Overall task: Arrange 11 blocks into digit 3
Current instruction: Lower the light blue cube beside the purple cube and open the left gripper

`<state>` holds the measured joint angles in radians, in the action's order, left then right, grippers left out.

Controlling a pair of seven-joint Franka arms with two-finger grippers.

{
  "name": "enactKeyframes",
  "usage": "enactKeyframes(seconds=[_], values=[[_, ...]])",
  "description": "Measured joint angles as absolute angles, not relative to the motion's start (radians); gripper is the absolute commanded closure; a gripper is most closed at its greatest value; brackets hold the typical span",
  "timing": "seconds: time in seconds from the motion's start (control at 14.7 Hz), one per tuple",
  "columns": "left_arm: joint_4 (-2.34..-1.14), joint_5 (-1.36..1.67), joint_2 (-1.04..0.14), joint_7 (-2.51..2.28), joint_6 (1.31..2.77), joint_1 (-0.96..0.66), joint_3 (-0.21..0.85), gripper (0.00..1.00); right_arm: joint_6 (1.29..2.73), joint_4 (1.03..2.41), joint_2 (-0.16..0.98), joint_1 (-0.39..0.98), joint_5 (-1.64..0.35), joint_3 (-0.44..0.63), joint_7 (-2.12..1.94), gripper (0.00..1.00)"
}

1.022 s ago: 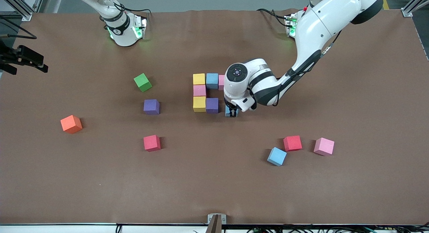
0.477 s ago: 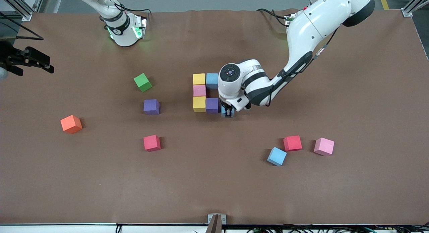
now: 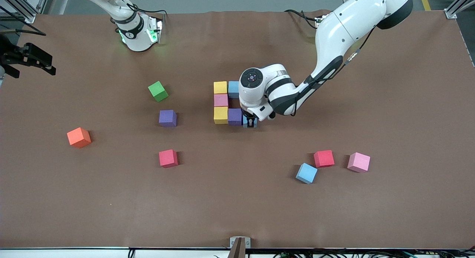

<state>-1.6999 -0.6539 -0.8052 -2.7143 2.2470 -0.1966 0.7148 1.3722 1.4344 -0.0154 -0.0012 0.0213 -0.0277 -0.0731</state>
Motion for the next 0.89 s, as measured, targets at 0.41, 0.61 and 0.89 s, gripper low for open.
enactKeyframes(seconds=[0.41, 0.61, 0.89], values=[[-1.700, -0.654, -0.806, -2.717, 2.247, -0.200, 0.715, 0.62, 1.383, 1.439, -0.016, 0.004, 0.024, -0.027, -0.073, 0.00], [-1.700, -0.651, -0.806, -2.718, 2.247, -0.206, 0.715, 0.60, 1.390, 1.440, -0.016, 0.003, 0.019, -0.019, -0.073, 0.00], [-1.699, -0.649, -0.806, -2.719, 2.247, -0.211, 0.715, 0.05, 1.434, 1.497, -0.044, -0.044, -0.044, -0.013, -0.074, 0.00]])
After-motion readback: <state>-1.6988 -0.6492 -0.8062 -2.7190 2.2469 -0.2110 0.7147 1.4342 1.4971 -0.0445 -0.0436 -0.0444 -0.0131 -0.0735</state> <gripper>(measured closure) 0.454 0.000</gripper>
